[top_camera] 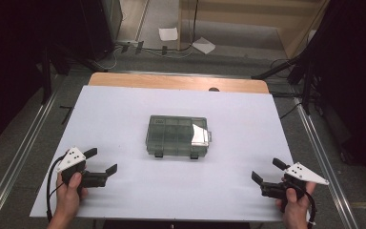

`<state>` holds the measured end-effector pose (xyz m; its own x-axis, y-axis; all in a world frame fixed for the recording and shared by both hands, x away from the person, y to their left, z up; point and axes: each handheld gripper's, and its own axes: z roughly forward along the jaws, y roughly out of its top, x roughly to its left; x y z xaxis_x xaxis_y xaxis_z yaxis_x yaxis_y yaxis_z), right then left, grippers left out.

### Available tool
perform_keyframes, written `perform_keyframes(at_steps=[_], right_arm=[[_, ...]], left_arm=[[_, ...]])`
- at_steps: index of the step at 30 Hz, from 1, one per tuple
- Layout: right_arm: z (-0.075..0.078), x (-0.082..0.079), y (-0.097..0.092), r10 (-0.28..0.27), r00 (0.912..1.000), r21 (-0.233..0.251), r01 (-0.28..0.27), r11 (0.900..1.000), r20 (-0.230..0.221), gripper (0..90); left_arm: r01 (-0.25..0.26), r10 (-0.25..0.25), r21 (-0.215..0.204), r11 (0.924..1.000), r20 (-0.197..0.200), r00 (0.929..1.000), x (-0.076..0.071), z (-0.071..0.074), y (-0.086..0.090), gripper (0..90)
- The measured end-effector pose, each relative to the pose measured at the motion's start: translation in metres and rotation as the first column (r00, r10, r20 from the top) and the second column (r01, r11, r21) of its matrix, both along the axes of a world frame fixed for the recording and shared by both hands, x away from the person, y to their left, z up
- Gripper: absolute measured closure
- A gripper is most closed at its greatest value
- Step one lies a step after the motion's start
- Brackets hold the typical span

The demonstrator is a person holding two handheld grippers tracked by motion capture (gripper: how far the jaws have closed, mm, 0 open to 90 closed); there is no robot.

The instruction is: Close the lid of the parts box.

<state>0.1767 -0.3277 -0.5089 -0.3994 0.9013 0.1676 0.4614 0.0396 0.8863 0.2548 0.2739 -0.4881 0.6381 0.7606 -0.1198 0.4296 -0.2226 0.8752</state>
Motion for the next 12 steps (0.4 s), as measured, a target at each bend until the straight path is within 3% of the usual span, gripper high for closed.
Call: perform_keyframes(at_steps=[12], right_arm=[[-0.0010,-0.0067,-0.0057,-0.026,0.9997,-0.014,0.026,0.9996,0.003,0.0]], left_arm=[[-0.002,0.002,-0.008,1.0000,-0.002,1.0000,-0.0007,0.0008,0.0031,0.0]])
